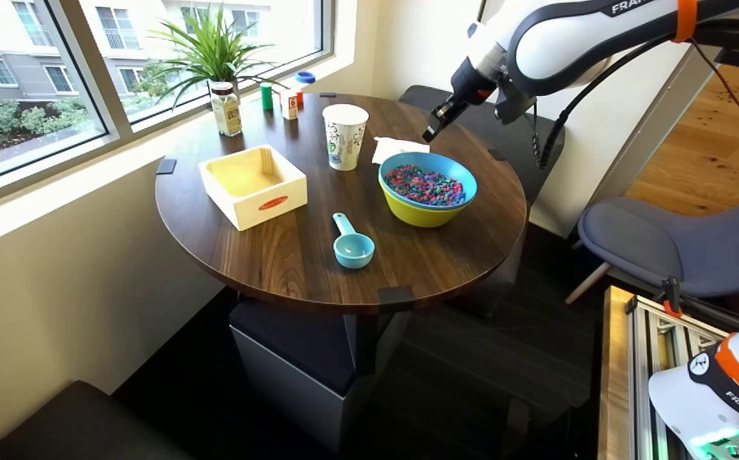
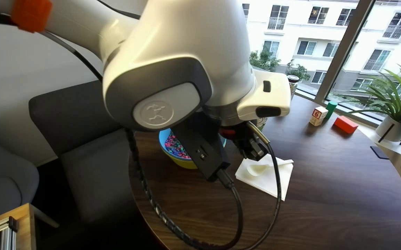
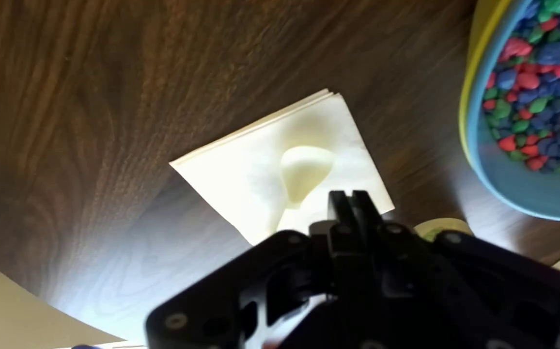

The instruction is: Pick up some of the substance from the blue bowl and put it onto the white spoon to the right of the bowls

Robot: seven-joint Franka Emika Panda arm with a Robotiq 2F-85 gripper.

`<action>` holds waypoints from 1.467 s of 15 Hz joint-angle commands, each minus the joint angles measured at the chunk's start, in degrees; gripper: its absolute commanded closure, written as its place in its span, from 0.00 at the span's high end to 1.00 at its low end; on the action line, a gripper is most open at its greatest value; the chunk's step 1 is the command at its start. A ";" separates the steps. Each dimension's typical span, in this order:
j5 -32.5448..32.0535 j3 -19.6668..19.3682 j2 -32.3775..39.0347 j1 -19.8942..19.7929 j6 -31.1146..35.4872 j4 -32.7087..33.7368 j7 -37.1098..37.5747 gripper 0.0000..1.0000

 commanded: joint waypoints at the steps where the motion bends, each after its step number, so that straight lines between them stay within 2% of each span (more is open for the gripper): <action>1: -1.84 0.11 4.64 -0.89 1.58 3.03 0.90 0.01; 8: -2.08 0.74 9.84 -1.68 1.90 7.08 0.74 0.01; 19: -2.46 1.34 11.79 -1.54 1.25 8.59 2.06 0.01; 20: -2.52 1.40 11.81 -1.53 1.18 8.56 2.03 0.11; 21: -2.69 1.39 11.82 -1.48 1.28 8.52 2.14 0.32; 22: -2.81 1.40 11.81 -1.46 1.42 8.47 2.17 0.36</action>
